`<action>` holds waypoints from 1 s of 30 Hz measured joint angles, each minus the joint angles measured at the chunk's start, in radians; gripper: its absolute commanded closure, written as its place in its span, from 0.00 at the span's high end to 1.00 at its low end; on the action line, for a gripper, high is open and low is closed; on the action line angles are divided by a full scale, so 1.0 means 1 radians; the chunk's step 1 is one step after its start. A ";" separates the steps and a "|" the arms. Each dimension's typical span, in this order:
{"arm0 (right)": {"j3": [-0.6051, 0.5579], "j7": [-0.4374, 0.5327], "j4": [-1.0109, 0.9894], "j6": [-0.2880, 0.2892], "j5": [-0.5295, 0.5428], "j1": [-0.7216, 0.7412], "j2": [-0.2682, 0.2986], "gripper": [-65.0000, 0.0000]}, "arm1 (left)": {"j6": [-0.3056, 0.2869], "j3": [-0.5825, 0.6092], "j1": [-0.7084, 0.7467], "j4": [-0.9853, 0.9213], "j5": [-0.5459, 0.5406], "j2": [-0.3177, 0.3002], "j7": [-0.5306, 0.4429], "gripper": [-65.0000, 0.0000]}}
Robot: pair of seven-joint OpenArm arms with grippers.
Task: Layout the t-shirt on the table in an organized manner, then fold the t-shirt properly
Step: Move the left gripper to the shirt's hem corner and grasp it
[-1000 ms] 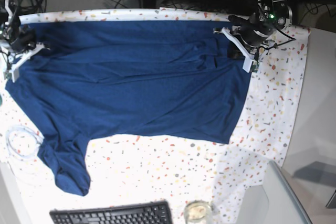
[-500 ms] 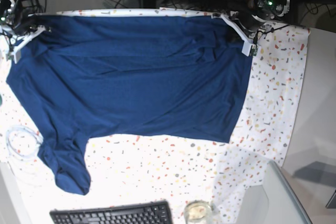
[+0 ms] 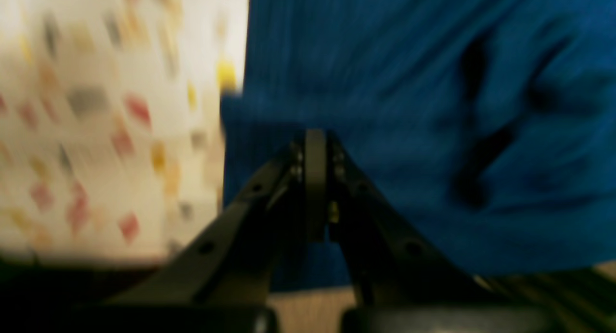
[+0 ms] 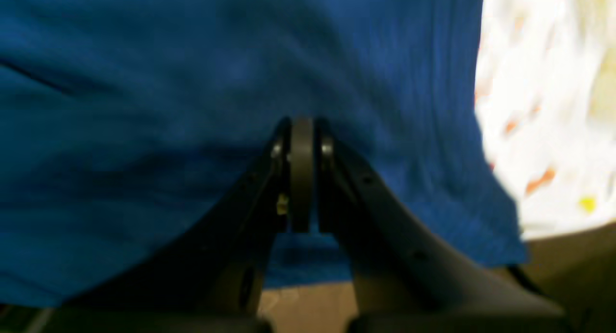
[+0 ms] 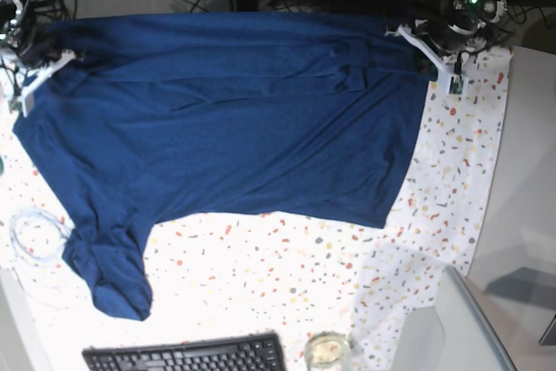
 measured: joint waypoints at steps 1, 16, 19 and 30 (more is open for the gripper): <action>0.000 -0.017 0.026 0.000 -0.002 0.004 0.001 0.02 | -0.001 0.000 -0.004 0.033 -0.003 0.007 0.004 0.00; 0.033 -0.106 -0.244 0.002 -0.004 0.472 0.021 0.03 | 0.003 0.097 -0.344 -0.139 0.006 -0.089 0.170 0.00; 0.017 -0.105 -0.255 0.000 -0.005 0.492 0.016 0.03 | 0.000 0.174 -0.465 -0.297 0.003 -0.108 0.165 0.00; -0.042 0.141 -0.474 0.005 -0.002 0.565 0.040 0.31 | 0.007 0.221 -0.819 -0.798 0.007 -0.145 -0.008 0.34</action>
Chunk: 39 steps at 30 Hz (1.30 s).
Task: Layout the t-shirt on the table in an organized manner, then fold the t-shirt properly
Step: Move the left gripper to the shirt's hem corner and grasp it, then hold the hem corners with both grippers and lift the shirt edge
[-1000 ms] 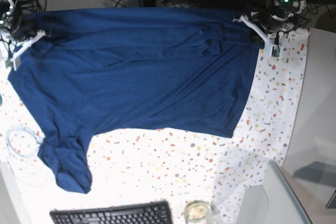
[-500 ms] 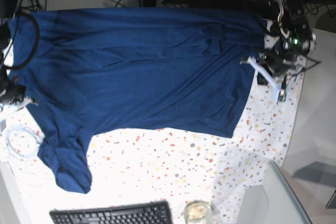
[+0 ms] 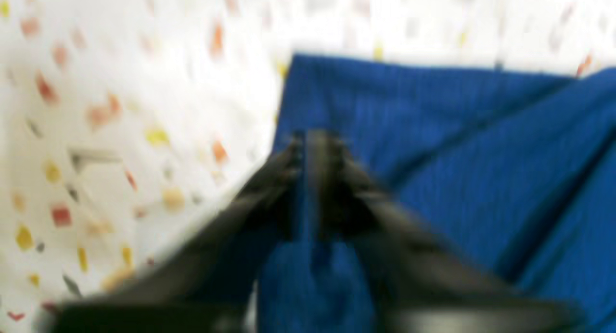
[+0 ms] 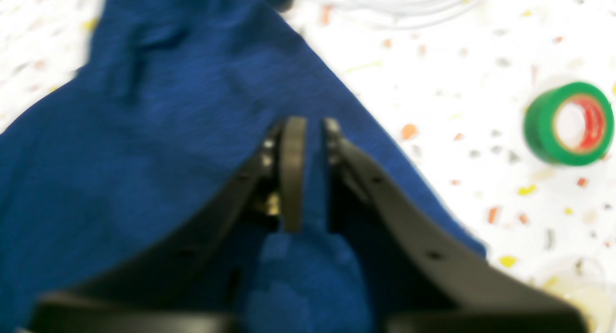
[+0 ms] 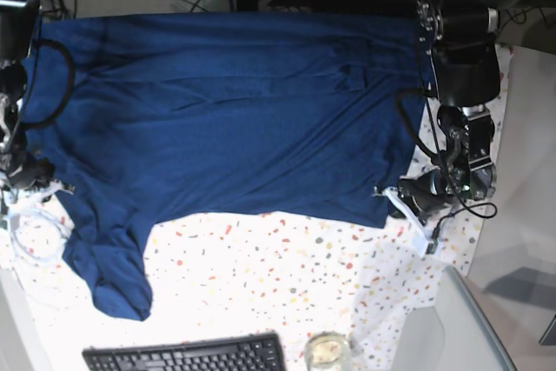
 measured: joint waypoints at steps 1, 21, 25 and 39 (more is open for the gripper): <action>0.001 0.006 -0.063 -0.003 -0.002 0.031 0.010 0.40 | 0.001 0.000 -0.010 -0.026 0.000 -0.002 -0.021 0.46; -0.158 0.169 -0.347 -0.004 0.002 0.150 0.018 0.65 | 0.151 0.135 -0.228 -0.508 -0.002 -0.003 -0.335 0.65; -0.159 0.257 -0.480 -0.004 0.002 0.193 0.023 0.65 | 0.150 0.135 -0.229 -0.509 -0.003 -0.007 -0.338 0.62; -0.159 0.445 -0.640 0.183 -0.002 0.231 0.042 0.66 | 0.153 0.222 -0.229 -0.652 -0.026 0.006 -0.562 0.00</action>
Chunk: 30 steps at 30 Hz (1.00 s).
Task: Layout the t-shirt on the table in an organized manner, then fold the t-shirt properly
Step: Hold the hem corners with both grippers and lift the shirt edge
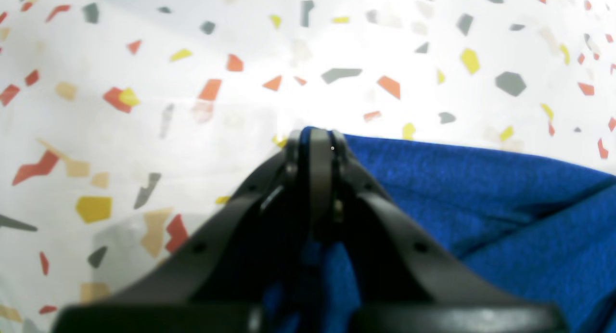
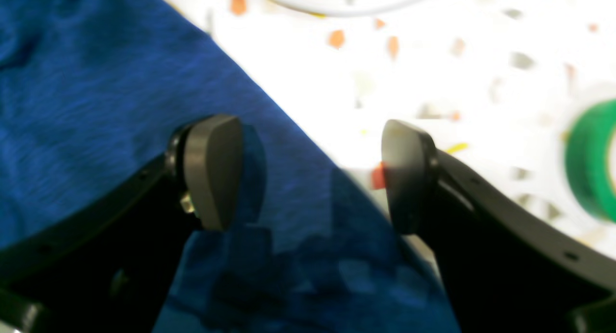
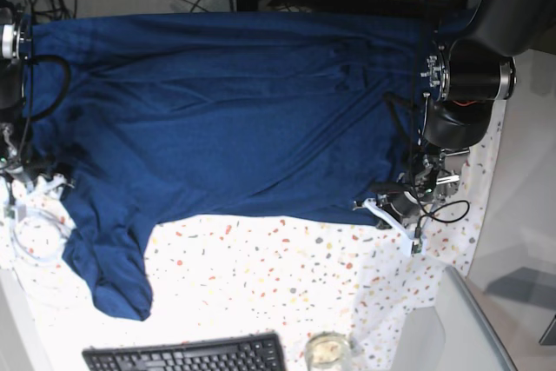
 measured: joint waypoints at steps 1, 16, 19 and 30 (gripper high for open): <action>0.000 -0.001 0.002 0.026 0.001 0.000 0.000 0.66 | 0.000 0.000 0.000 0.000 0.000 -0.001 0.001 0.00; 0.000 0.085 -0.072 0.068 0.001 0.023 0.000 0.89 | 0.000 0.008 -0.002 0.001 0.001 -0.002 0.003 0.00; 0.000 0.136 -0.112 0.069 0.002 0.027 0.000 0.89 | -0.001 0.008 -0.001 0.001 0.001 -0.002 0.003 0.00; 0.000 0.107 -0.117 0.070 0.005 0.027 0.006 0.44 | -0.001 0.008 -0.001 0.001 0.001 -0.003 0.003 0.00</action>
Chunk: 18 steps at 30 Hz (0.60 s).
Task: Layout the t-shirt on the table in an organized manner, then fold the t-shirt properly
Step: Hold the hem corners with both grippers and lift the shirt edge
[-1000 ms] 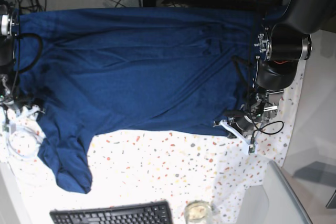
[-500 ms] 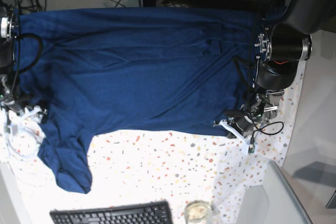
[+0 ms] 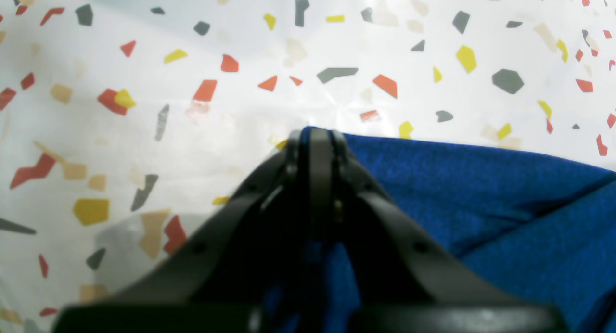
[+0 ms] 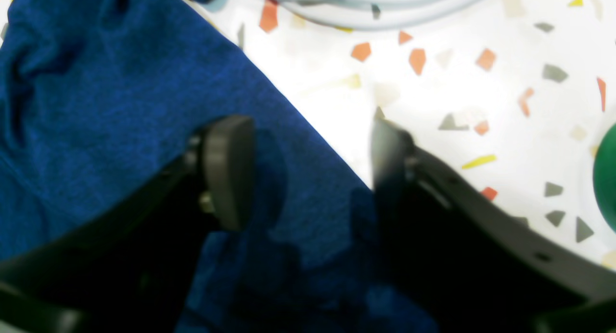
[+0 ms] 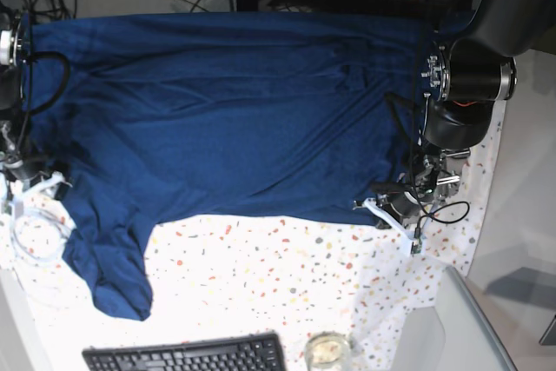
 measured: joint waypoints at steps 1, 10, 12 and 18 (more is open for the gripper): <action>0.000 -0.012 0.002 -0.002 0.000 0.001 0.001 0.40 | 0.000 0.000 0.000 0.000 0.000 0.000 0.000 0.00; -0.004 -0.164 0.139 0.001 -0.008 -0.016 0.008 0.00 | -0.003 -0.007 -0.002 0.000 0.000 0.000 0.004 0.00; -0.004 -0.174 0.176 0.002 -0.008 -0.016 0.020 0.00 | -0.003 -0.007 -0.003 0.000 0.000 0.000 0.008 0.00; -0.004 -0.214 0.229 0.002 -0.007 -0.011 0.031 0.00 | -0.003 -0.007 0.007 0.034 0.000 0.000 0.026 0.00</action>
